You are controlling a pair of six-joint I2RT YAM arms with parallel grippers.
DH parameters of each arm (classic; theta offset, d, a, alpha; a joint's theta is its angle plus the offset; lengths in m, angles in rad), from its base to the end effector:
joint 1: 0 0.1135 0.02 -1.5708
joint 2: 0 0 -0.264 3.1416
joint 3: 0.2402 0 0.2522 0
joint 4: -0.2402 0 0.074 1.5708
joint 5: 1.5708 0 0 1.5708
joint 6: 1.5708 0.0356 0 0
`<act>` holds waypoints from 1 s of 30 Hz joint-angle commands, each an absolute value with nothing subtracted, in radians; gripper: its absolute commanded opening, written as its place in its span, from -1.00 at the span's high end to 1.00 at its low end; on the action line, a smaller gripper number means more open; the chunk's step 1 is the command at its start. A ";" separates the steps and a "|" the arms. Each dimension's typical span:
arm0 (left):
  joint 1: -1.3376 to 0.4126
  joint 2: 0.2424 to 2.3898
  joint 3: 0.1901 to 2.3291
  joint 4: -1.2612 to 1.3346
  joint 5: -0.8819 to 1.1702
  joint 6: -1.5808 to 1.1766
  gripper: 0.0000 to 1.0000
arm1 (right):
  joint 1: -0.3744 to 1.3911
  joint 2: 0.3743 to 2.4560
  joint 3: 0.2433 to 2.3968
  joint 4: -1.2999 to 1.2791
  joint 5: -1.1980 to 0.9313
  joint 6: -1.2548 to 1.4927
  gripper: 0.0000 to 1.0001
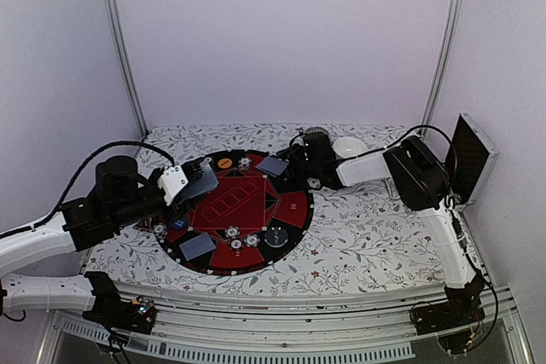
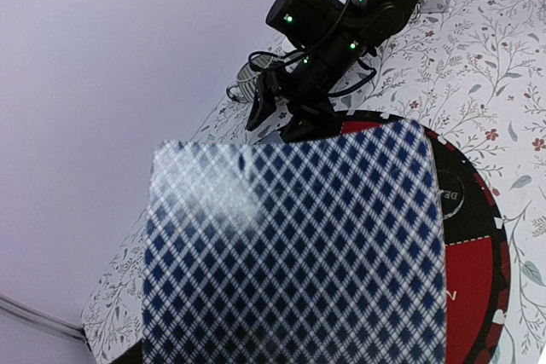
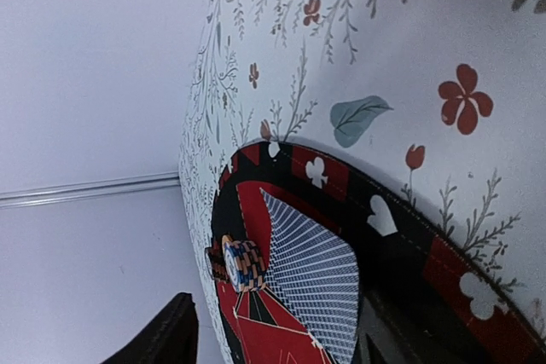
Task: Distribute texas hold em gaming equipment
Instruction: Distribute the poker card in the big blind area, then pick up the poker card from the face-down deck piles.
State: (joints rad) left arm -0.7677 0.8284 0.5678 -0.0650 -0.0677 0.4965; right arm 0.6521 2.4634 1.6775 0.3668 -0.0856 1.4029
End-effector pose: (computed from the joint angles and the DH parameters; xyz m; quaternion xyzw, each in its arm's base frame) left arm 0.1437 -0.1354 0.2679 0.4638 0.6667 -0.0515 0.5812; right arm 0.4283 0.3308 0.1037 0.2856 0.7881 0.4843 0.2505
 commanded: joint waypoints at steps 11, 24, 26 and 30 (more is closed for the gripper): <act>-0.768 0.813 0.597 -0.052 -0.060 0.489 -0.06 | 0.686 2.105 1.388 0.397 -0.051 1.364 -0.98; -0.767 0.818 0.594 -0.051 -0.054 0.495 -0.05 | 0.858 1.792 1.402 0.375 -0.371 0.332 -0.98; -0.767 0.819 0.594 -0.050 -0.054 0.496 -0.05 | 0.883 1.784 1.420 0.317 -0.466 0.267 -0.98; -0.767 0.825 0.593 -0.049 -0.055 0.497 -0.06 | 0.962 1.828 1.525 0.140 -0.535 0.150 -0.99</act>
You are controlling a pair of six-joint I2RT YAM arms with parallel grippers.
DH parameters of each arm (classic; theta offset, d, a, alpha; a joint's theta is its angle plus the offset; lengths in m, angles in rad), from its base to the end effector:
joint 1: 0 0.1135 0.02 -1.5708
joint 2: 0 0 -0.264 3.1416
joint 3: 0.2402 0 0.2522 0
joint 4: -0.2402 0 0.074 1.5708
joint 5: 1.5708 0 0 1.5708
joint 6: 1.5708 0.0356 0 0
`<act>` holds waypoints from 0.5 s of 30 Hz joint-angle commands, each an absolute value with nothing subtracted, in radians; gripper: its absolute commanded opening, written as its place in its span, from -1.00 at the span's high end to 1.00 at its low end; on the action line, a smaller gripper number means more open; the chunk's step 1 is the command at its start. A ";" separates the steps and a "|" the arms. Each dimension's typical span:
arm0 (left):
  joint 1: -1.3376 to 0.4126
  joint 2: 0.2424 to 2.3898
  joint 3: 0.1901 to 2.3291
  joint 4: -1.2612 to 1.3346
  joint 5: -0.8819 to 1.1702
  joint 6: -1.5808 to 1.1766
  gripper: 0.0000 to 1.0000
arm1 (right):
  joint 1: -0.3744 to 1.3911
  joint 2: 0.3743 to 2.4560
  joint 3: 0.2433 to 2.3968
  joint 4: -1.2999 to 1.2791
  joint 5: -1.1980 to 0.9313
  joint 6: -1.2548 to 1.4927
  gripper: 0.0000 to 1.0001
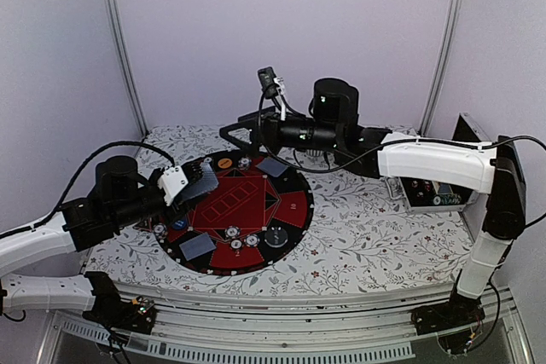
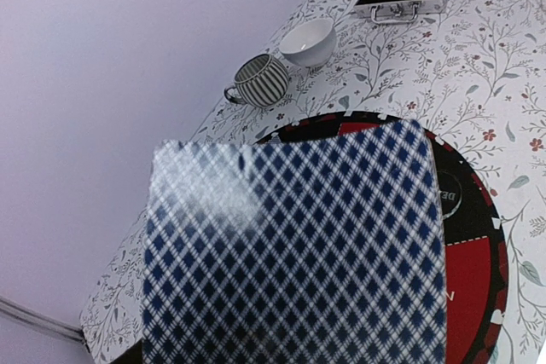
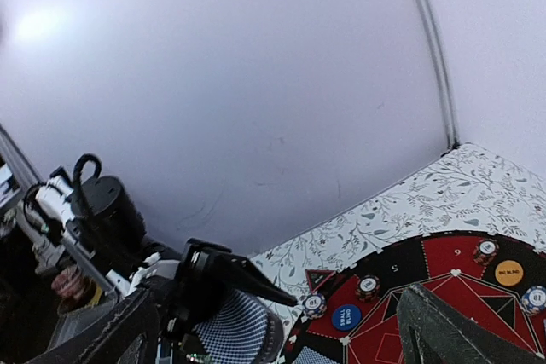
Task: Distribute texas hold em gaming equipment
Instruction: Pick up the poker card from the face-down deck piles.
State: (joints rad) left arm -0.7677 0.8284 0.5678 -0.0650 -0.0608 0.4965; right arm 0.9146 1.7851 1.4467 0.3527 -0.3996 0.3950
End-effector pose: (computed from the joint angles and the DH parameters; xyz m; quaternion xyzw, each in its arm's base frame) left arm 0.1436 -0.1356 0.2678 0.4655 0.6656 -0.0543 0.5809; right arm 0.2538 0.3522 0.3483 -0.3133 0.6287 0.5356 0.4688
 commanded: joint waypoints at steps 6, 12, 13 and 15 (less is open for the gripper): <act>-0.768 0.818 0.592 -0.046 -0.054 0.497 -0.05 | 1.009 1.916 1.661 -0.024 -0.473 0.096 -0.90; -0.767 0.802 0.586 -0.038 -0.053 0.500 -0.05 | 1.009 1.941 1.702 -0.029 -0.483 0.121 -0.70; -0.767 0.802 0.586 -0.038 -0.052 0.500 -0.05 | 1.009 1.948 1.708 -0.031 -0.489 0.124 -0.68; -0.767 0.802 0.586 -0.038 -0.050 0.500 -0.05 | 1.009 1.960 1.719 -0.037 -0.493 0.132 -0.65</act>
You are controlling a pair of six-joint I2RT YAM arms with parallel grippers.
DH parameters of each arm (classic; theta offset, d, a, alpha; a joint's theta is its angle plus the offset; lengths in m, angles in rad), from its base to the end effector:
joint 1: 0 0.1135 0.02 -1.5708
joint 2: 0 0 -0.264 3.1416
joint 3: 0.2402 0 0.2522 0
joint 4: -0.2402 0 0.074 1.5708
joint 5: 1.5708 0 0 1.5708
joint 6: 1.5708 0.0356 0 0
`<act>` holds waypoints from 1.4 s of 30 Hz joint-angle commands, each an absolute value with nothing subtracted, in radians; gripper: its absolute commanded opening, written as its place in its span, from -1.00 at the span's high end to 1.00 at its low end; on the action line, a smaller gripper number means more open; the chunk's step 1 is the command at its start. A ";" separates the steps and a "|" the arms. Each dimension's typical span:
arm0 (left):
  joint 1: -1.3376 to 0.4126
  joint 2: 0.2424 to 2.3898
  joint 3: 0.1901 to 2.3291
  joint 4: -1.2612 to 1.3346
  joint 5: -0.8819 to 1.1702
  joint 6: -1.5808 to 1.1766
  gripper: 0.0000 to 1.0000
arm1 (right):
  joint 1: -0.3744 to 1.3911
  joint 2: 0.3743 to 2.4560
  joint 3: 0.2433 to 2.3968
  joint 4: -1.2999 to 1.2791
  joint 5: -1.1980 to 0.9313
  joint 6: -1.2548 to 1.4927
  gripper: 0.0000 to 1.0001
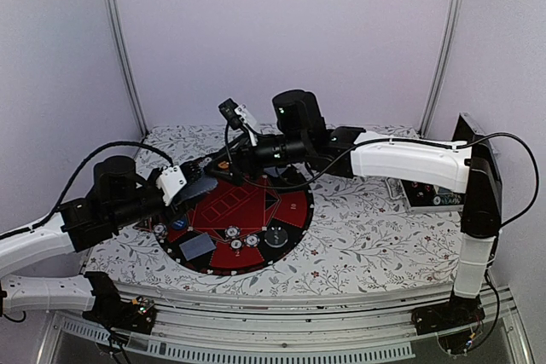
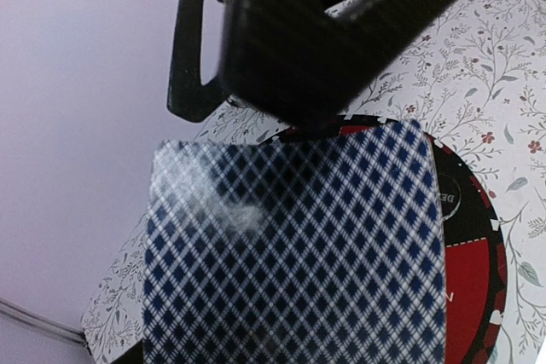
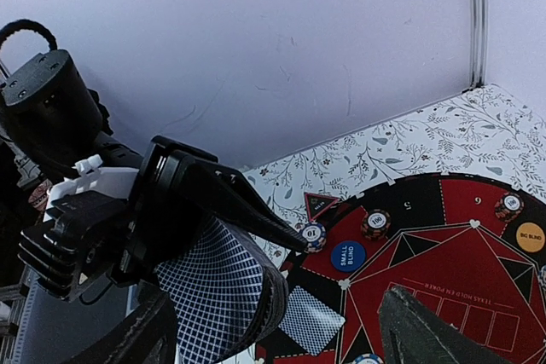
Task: Distribute texas hold em gaming equipment
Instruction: Pick up the poker card from the face-down deck piles.
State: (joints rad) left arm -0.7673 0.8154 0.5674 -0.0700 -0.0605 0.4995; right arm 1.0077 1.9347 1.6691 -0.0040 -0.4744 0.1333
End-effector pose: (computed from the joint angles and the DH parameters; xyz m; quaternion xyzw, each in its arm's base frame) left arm 0.1420 -0.1340 0.2695 0.4650 0.6632 -0.0539 0.5840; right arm 0.2360 0.4044 0.3257 -0.4564 0.6404 0.4753 0.3945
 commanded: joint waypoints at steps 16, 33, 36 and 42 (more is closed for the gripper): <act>-0.767 0.801 0.583 -0.032 -0.054 0.502 -0.05 | 1.012 2.075 1.902 -0.239 -0.364 0.143 -0.64; -0.767 0.818 0.584 -0.033 -0.065 0.503 -0.05 | 1.012 2.003 1.904 -0.281 -0.412 0.104 0.09; -0.766 0.818 0.584 -0.033 -0.066 0.503 -0.05 | 1.012 2.003 1.916 -0.285 -0.463 0.113 -0.04; -0.766 0.819 0.584 -0.033 -0.070 0.503 -0.05 | 1.010 2.002 1.946 -0.310 -0.489 0.142 -0.27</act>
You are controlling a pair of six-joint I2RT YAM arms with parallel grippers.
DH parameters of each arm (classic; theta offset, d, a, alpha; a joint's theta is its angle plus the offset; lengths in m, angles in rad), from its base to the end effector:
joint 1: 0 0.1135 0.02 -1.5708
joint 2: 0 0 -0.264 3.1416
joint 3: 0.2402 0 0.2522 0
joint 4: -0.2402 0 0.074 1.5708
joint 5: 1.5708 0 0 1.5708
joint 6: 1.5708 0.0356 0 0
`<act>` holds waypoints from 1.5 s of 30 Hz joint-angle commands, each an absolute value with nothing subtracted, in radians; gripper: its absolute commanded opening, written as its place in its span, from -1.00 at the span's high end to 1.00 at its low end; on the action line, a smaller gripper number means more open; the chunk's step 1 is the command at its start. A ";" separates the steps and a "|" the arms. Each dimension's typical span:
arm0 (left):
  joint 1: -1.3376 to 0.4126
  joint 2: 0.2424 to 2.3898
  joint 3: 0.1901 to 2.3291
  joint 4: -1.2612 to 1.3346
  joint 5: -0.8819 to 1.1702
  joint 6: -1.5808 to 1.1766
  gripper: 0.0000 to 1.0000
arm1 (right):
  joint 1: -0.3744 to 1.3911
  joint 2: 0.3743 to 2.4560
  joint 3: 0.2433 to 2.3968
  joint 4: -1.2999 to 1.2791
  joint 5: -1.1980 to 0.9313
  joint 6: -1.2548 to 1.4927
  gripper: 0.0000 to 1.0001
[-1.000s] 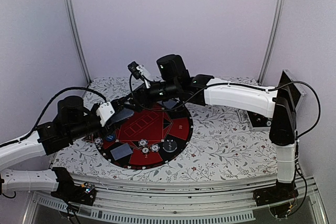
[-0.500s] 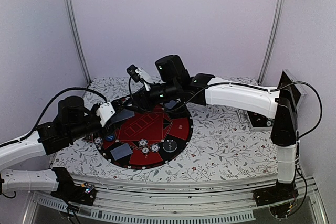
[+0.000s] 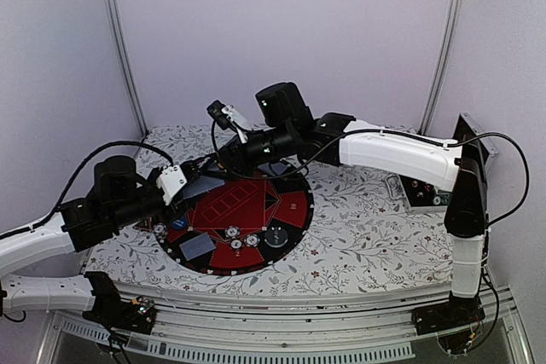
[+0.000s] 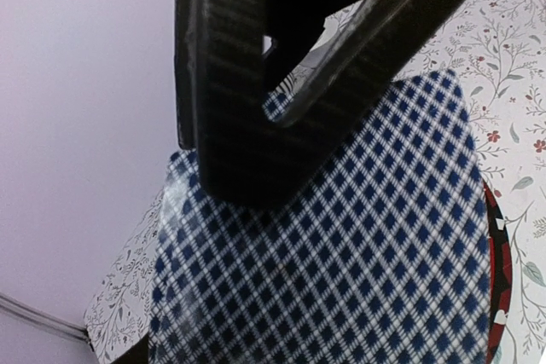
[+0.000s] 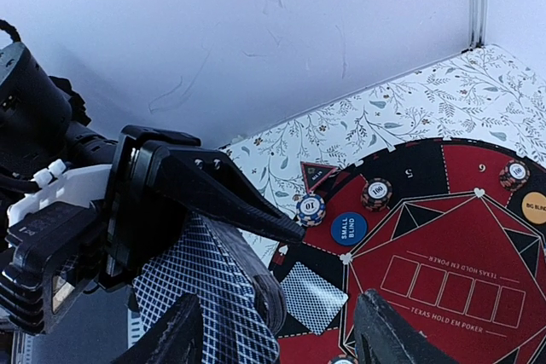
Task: Distribute texas hold em gaming equipment
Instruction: Pick up the poker card from the face-down deck piles.
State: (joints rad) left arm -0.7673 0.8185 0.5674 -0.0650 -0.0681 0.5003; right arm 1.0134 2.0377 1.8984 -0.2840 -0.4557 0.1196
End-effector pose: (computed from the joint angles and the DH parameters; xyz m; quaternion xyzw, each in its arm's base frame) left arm 0.1427 -0.1342 0.2695 0.4631 0.6638 -0.0508 0.5851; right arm 0.2440 0.4210 0.3311 -0.4641 0.6848 0.4438 0.3443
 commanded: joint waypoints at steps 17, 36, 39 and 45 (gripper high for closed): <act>-0.767 0.821 0.586 -0.037 -0.070 0.502 -0.05 | 1.009 2.018 1.979 -0.426 -0.513 0.239 0.35; -0.766 0.827 0.588 -0.043 -0.070 0.502 -0.05 | 0.982 1.933 1.984 -0.451 -0.470 0.212 0.97; -0.767 0.827 0.587 -0.043 -0.068 0.502 -0.05 | 0.972 1.912 1.984 -0.435 -0.517 0.211 0.97; -0.766 0.826 0.588 -0.043 -0.071 0.502 -0.05 | 0.935 1.866 1.966 -0.395 -0.578 0.225 0.97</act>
